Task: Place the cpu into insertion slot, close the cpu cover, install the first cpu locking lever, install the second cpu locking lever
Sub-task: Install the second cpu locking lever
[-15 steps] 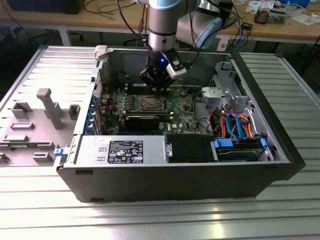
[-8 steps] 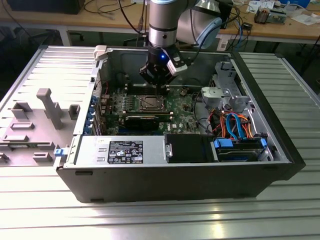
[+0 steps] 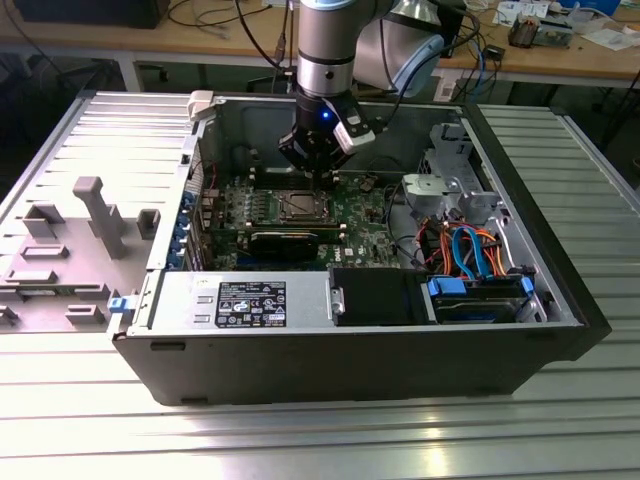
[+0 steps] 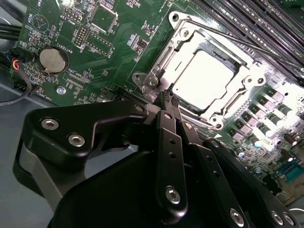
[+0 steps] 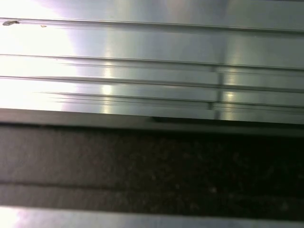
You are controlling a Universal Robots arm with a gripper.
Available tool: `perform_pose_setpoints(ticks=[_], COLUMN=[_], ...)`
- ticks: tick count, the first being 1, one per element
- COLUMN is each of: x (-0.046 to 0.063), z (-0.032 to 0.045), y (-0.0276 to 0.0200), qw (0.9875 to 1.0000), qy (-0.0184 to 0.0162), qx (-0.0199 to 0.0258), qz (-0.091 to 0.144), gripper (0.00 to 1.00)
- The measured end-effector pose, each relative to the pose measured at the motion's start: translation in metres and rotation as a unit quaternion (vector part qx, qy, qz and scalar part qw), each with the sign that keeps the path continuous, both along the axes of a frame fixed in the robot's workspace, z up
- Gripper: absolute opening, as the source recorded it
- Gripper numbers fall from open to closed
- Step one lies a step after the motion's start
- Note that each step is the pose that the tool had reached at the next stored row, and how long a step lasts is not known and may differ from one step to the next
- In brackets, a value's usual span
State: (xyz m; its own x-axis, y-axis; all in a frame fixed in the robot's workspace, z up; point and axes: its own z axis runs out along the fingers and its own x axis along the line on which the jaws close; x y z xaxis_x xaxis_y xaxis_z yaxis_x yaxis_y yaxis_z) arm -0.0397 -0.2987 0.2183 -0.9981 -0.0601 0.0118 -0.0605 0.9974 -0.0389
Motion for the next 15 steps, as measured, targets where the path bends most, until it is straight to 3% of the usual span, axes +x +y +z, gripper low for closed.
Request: perform_pose_setpoints(ticks=[8, 12, 15], x=[0.000, 0.000, 0.000], z=[0.0000, 0.0000, 0.0059], y=[-0.0016, -0.0135, -0.0158], qw=[1.0000, 1.0000, 1.0000], qy=[0.0000, 0.0000, 0.0005], qx=[0.0000, 0.0000, 0.0000], qz=[0.000, 0.000, 0.000], gripper=[0.11, 0.11, 0.11])
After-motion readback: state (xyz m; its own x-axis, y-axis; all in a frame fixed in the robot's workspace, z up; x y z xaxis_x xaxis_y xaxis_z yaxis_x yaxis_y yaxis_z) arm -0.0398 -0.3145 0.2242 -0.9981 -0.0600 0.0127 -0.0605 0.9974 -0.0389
